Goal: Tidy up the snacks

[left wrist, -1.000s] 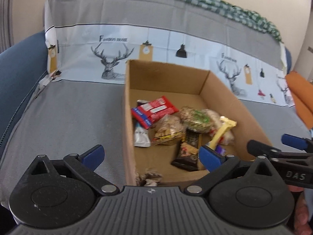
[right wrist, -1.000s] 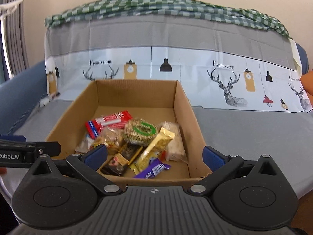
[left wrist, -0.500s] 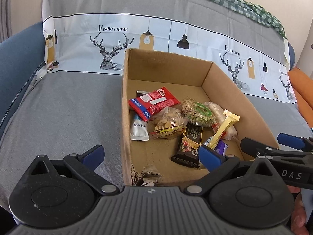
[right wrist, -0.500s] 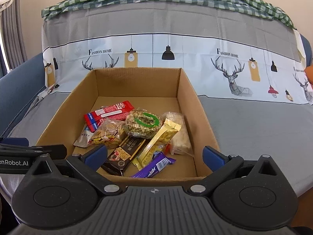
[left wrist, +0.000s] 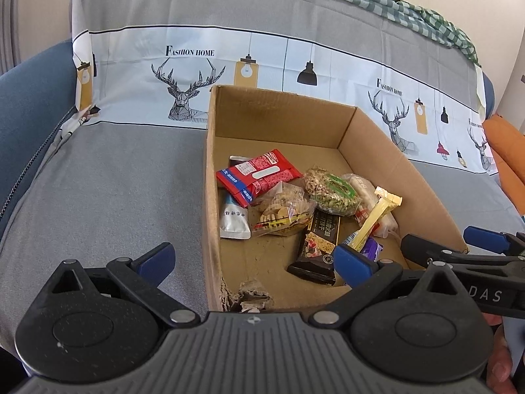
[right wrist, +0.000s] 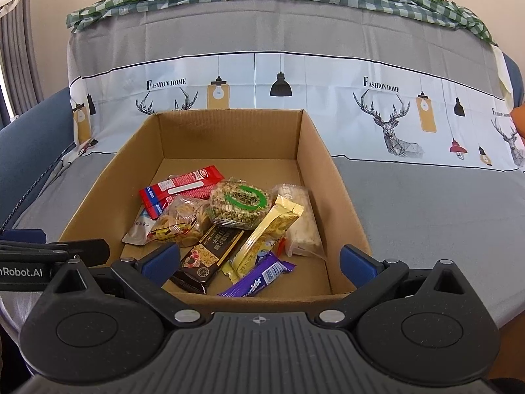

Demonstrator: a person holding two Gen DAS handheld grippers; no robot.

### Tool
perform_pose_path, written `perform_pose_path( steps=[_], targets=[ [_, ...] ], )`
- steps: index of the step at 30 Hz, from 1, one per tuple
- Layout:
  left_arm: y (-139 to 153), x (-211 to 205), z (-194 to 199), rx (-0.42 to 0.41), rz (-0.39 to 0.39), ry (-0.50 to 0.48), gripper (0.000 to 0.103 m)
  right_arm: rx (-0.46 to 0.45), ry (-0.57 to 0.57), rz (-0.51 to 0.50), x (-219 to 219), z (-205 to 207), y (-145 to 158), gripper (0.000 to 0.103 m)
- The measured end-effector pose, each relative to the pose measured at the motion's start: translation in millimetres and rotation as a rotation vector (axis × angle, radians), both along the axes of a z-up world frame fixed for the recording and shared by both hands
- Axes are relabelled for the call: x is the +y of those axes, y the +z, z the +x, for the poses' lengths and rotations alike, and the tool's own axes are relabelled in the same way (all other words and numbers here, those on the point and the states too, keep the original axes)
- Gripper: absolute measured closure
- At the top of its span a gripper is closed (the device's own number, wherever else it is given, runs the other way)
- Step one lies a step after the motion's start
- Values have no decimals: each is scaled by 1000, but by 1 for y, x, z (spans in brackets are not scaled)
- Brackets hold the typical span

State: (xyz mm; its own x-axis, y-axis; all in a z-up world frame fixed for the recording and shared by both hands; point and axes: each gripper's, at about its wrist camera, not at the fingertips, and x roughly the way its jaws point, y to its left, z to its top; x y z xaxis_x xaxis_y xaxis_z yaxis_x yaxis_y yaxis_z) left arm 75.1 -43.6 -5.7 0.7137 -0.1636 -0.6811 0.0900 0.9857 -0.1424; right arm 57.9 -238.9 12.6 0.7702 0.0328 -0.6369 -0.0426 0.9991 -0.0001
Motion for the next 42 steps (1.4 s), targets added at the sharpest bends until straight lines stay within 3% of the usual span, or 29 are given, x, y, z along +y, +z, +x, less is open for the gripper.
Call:
perform_pose_path(
  steps=[42],
  targets=[
    [3, -2, 0, -5, -3, -5, 1, 6, -5, 0, 0, -1, 0, 1]
  ],
)
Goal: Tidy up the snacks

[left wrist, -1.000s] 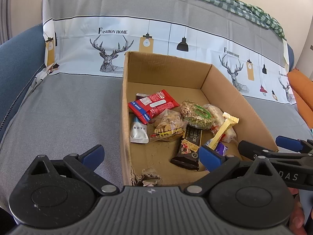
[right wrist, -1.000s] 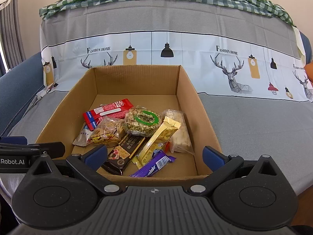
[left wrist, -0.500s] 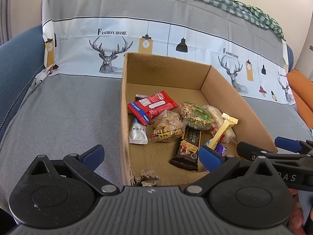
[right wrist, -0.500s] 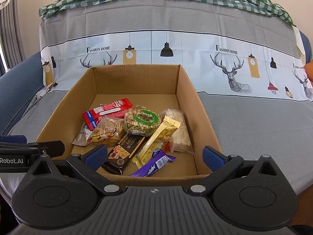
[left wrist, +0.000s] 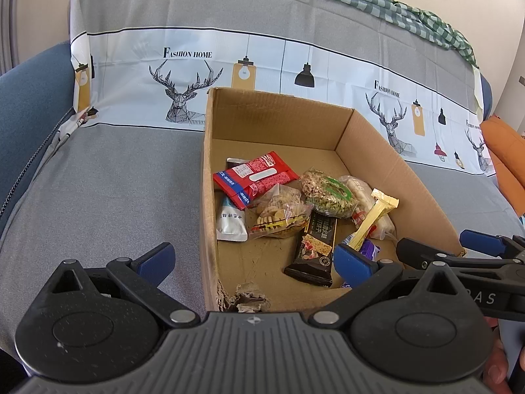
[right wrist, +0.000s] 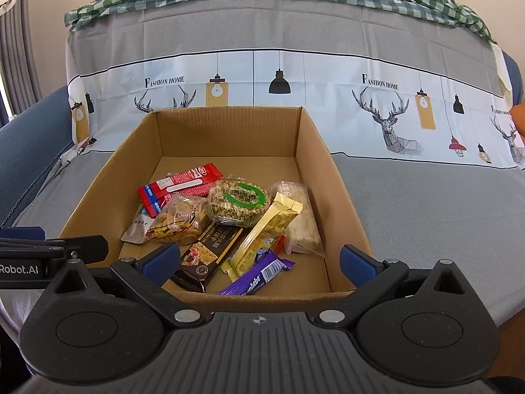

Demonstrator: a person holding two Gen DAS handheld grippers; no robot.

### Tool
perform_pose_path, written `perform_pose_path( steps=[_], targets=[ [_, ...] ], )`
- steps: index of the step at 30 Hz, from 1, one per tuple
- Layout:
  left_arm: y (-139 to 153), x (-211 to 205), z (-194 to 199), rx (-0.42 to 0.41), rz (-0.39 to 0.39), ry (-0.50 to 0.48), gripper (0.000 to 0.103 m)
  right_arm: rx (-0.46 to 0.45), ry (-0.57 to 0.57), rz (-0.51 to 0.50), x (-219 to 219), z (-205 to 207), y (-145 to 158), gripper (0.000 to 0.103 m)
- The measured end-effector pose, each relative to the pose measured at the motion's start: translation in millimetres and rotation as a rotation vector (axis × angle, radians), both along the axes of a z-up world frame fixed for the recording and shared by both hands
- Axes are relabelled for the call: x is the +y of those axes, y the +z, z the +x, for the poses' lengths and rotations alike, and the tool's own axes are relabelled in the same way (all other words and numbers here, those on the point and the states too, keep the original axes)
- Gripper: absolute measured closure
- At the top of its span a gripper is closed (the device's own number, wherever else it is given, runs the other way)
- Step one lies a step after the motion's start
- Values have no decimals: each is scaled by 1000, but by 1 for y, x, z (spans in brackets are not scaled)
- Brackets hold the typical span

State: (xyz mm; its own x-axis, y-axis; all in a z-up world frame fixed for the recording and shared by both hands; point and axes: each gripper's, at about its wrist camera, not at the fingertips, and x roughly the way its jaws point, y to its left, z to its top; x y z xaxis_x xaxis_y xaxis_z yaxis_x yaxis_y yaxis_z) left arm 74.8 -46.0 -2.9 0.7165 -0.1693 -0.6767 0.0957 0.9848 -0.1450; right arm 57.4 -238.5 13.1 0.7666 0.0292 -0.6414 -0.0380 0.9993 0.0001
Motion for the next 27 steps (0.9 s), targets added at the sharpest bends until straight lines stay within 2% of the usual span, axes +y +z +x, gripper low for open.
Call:
perform_pose_path(
  steps=[23, 27],
  targets=[
    [-1, 2, 2, 0, -10, -5, 1, 13, -14, 2, 0, 0, -2, 1],
    [2, -1, -2, -71, 31, -9, 1, 32, -20, 6, 1, 4, -3, 1]
  ],
)
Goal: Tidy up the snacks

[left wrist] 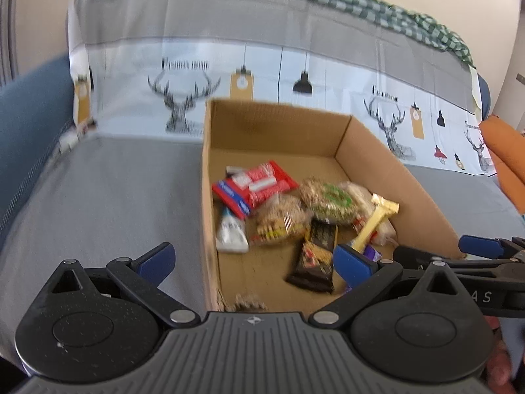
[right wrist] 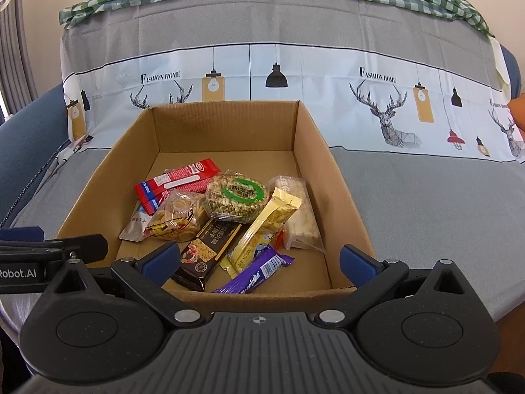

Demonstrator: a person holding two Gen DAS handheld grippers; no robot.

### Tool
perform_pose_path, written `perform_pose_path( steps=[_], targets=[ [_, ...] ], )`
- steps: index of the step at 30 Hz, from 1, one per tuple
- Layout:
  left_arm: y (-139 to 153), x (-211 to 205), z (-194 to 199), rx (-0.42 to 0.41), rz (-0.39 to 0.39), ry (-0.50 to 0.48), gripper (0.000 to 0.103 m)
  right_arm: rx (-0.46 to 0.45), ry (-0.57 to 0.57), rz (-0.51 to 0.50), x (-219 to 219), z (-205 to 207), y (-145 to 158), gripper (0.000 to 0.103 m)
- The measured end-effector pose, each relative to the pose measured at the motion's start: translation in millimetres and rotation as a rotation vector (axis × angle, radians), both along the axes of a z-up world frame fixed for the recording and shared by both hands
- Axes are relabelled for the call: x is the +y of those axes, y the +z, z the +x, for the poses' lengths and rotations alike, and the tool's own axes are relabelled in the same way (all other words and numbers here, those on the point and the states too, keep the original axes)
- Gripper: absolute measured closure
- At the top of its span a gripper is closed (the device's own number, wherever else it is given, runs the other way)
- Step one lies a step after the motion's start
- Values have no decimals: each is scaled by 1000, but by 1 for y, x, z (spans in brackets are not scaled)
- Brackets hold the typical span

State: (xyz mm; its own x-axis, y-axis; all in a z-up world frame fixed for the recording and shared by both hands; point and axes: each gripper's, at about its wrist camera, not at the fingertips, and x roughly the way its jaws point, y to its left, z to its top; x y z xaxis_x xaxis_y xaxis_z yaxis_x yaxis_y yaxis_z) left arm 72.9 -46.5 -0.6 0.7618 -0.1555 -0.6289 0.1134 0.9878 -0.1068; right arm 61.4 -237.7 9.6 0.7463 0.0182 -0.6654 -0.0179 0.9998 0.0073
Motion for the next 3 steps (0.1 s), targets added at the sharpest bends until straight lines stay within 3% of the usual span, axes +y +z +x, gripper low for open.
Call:
perform_pose_path(
  steps=[3],
  targets=[
    [3, -1, -2, -51, -8, -21, 1, 3, -3, 12, -1, 1, 1, 1]
  ],
)
